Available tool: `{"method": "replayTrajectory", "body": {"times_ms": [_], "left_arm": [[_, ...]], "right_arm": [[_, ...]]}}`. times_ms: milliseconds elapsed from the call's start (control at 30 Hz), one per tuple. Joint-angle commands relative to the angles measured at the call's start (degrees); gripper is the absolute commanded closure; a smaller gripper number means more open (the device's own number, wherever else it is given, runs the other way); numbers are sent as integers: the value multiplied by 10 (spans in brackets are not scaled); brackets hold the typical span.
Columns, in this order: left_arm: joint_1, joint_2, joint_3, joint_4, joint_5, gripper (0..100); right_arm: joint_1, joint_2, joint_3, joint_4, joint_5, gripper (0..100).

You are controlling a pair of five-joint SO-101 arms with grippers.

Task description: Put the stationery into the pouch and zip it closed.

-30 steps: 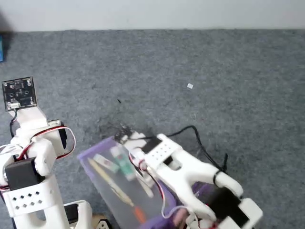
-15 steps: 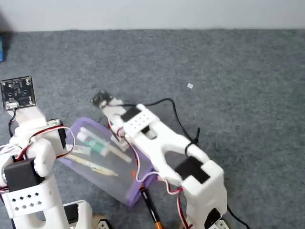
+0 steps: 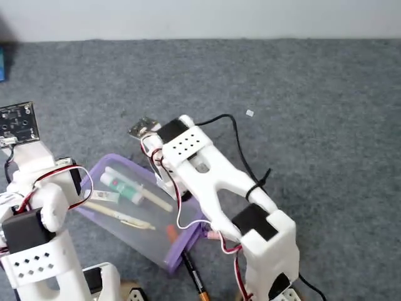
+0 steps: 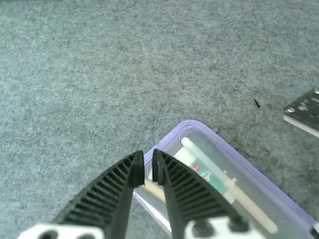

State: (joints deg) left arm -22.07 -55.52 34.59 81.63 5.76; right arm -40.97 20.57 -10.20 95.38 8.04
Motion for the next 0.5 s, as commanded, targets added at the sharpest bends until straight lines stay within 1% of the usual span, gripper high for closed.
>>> {"method": "replayTrajectory", "body": {"times_ms": [0, 100, 300, 467], "left_arm": [[-4, 0, -27, 0, -4, 953], [-4, 0, -27, 0, -4, 953], [-4, 0, -27, -12, -4, 953], [-4, 0, -27, -12, -3, 953]], "right_arm": [[0, -58, -20, 77, -34, 989], [3, -104, 28, 77, -51, 989], [-14, -205, 224, 72, -57, 989], [-16, -219, 340, -16, -59, 989]]}}
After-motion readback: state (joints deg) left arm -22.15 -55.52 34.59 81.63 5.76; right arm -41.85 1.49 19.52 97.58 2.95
